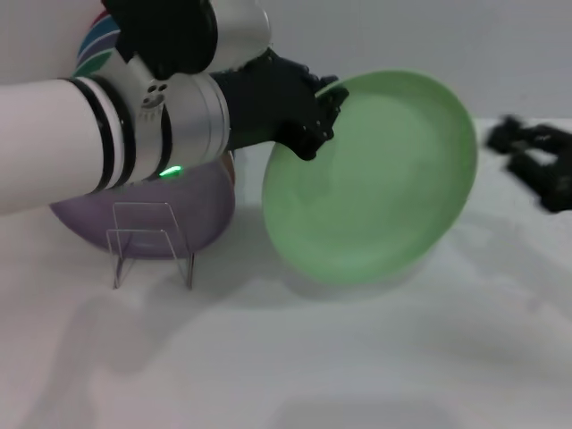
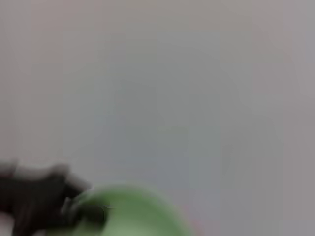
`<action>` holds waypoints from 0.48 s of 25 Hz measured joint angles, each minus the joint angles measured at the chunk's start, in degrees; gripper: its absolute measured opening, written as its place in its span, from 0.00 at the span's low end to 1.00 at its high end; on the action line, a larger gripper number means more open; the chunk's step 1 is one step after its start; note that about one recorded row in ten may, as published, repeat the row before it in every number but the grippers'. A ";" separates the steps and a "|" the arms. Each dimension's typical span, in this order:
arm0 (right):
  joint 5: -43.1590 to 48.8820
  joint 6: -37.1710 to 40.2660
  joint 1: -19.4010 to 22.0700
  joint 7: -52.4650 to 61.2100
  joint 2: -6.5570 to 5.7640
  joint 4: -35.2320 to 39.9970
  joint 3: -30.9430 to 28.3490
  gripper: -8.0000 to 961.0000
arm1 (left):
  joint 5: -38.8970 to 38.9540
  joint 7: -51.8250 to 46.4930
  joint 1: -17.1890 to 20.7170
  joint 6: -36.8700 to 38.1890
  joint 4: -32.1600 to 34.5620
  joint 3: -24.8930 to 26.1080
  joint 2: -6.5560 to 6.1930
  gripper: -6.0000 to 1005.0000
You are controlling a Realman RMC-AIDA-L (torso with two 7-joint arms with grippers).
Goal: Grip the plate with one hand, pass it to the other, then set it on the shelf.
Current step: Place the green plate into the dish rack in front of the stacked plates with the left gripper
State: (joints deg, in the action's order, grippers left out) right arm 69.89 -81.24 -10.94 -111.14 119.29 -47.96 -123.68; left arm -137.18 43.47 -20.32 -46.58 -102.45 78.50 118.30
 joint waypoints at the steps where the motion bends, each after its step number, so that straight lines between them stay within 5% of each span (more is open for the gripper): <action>1: -3.64 -1.69 1.12 0.12 0.06 1.58 -1.64 0.22 | 0.05 1.93 1.43 2.89 -0.63 -0.75 0.02 0.08; 4: -13.89 -8.27 3.25 0.29 0.23 10.54 -10.12 0.32 | 0.05 8.13 5.80 13.26 -1.48 -4.21 -0.07 0.07; 8: -18.76 -13.51 5.20 -0.35 0.61 19.06 -23.47 0.42 | -1.23 26.51 12.36 43.93 1.38 -16.07 -0.36 0.07; 12: -18.76 -13.24 5.14 -0.91 0.61 19.90 -23.84 0.52 | -14.45 34.82 11.61 76.70 13.31 -26.17 -0.81 0.07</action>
State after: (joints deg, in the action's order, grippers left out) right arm 51.13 -94.47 -5.80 -112.05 119.89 -28.06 -147.51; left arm -151.63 78.29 -8.71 30.12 -89.14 52.33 117.50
